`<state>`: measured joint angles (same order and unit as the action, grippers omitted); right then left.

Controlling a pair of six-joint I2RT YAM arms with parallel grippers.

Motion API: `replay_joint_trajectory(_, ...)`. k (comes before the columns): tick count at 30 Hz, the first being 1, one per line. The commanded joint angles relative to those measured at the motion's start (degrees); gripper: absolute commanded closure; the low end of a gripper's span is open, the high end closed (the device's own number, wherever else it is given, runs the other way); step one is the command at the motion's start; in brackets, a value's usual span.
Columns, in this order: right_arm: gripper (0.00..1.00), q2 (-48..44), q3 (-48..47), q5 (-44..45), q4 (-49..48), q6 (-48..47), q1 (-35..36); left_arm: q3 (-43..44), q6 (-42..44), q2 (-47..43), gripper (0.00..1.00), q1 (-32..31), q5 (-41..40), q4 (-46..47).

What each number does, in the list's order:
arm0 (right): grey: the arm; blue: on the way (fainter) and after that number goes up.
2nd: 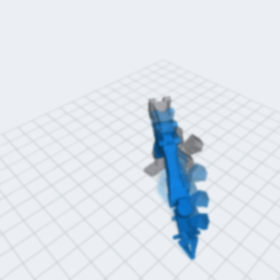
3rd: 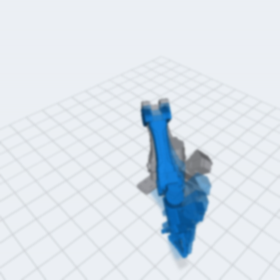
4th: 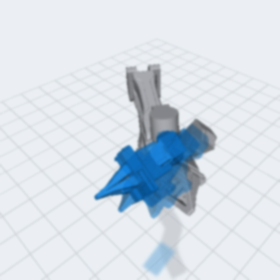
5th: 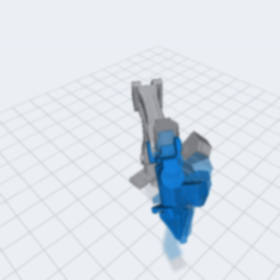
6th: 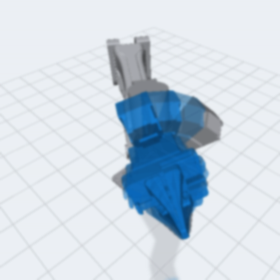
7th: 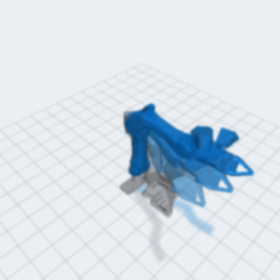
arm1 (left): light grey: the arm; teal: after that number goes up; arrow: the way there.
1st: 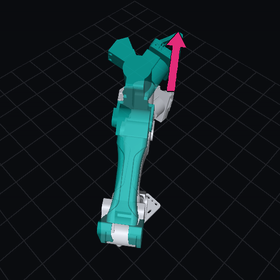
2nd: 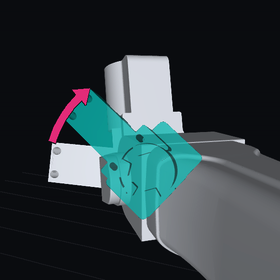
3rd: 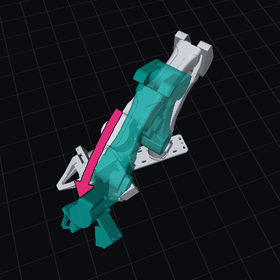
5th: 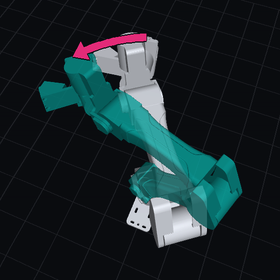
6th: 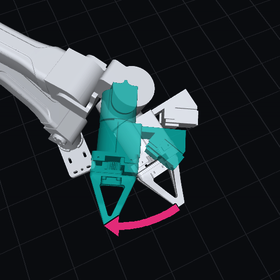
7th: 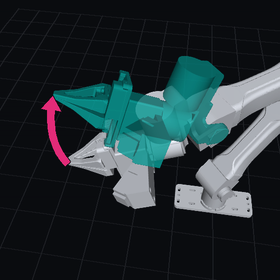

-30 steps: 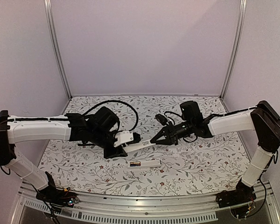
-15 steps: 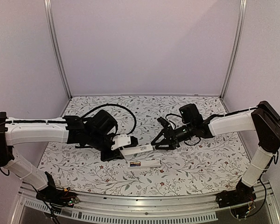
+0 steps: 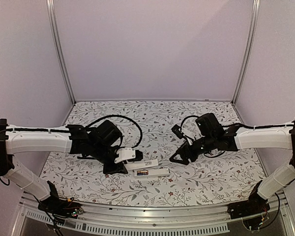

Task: Load the batteries into the remote control
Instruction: Place the battery cover on the remote control without the battery cover.

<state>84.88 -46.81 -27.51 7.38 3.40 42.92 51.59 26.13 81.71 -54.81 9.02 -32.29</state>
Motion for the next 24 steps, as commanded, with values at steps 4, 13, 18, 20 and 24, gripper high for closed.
replay_joint_trajectory(4,0.31,4.91,-3.36,9.80,5.01,-16.54,7.19,-1.84,2.53,-3.43,0.91,-0.13,0.66,-1.47)
replay_joint_trajectory(13,0.33,7.76,-2.48,14.17,4.52,-24.24,11.18,-3.87,5.71,-2.96,0.91,-0.22,3.13,-1.14)
replay_joint_trajectory(18,0.33,7.83,-0.90,17.63,2.27,-27.08,12.74,-1.18,7.13,3.68,0.92,0.12,1.87,-1.94)
replay_joint_trajectory(20,0.34,8.21,-0.59,18.69,1.20,-28.20,13.21,-0.08,7.25,6.36,0.93,0.73,2.54,-1.98)
replay_joint_trajectory(24,0.37,9.10,-0.58,19.62,0.16,-30.22,14.05,1.05,7.34,10.44,0.93,1.47,2.95,-0.54)
